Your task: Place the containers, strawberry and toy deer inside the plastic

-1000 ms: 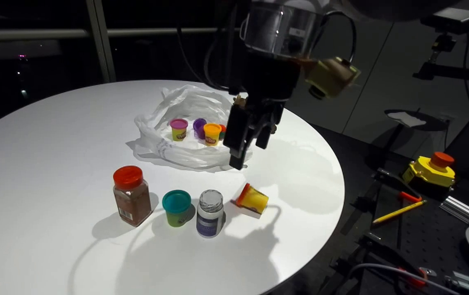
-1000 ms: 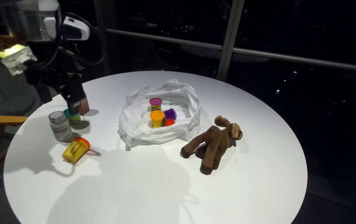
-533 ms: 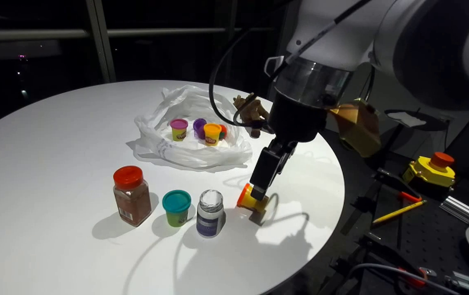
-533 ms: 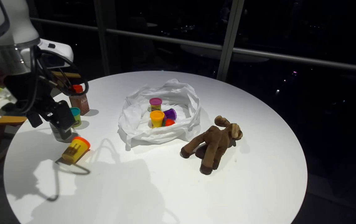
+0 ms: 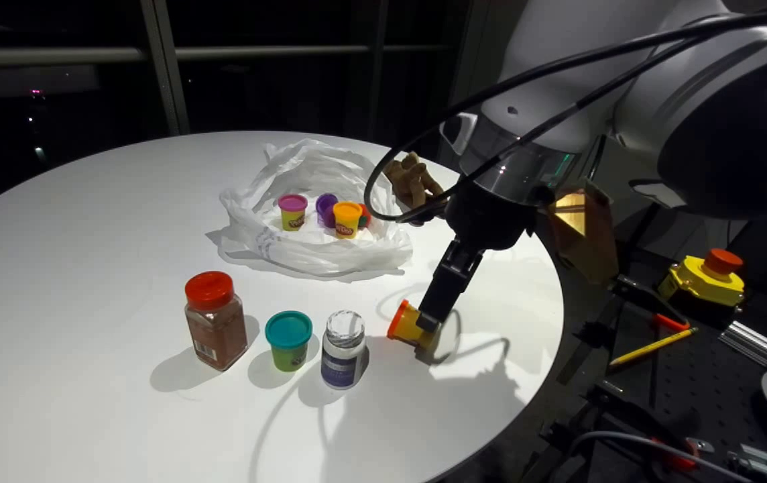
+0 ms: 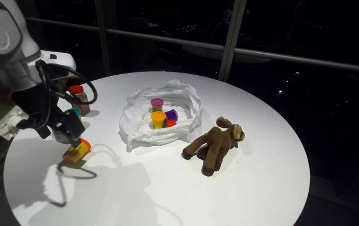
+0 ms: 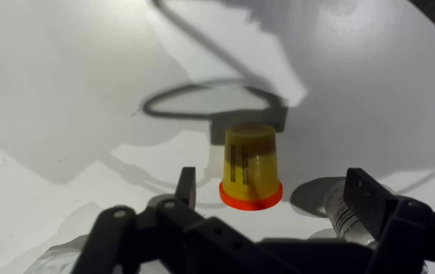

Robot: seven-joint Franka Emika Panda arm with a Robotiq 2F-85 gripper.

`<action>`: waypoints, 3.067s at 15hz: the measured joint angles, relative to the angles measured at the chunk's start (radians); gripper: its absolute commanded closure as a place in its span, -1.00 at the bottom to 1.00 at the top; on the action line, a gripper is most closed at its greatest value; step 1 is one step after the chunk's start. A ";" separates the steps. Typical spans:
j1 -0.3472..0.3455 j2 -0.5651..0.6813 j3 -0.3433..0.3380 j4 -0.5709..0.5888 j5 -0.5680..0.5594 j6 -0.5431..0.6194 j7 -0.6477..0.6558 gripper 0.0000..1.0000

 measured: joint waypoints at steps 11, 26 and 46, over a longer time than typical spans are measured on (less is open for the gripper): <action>0.129 0.200 -0.120 0.124 -0.002 0.064 0.000 -1.00; 0.269 0.256 -0.293 0.185 -0.002 0.104 -0.001 0.48; 0.479 0.486 -0.545 0.520 0.449 0.126 0.196 0.48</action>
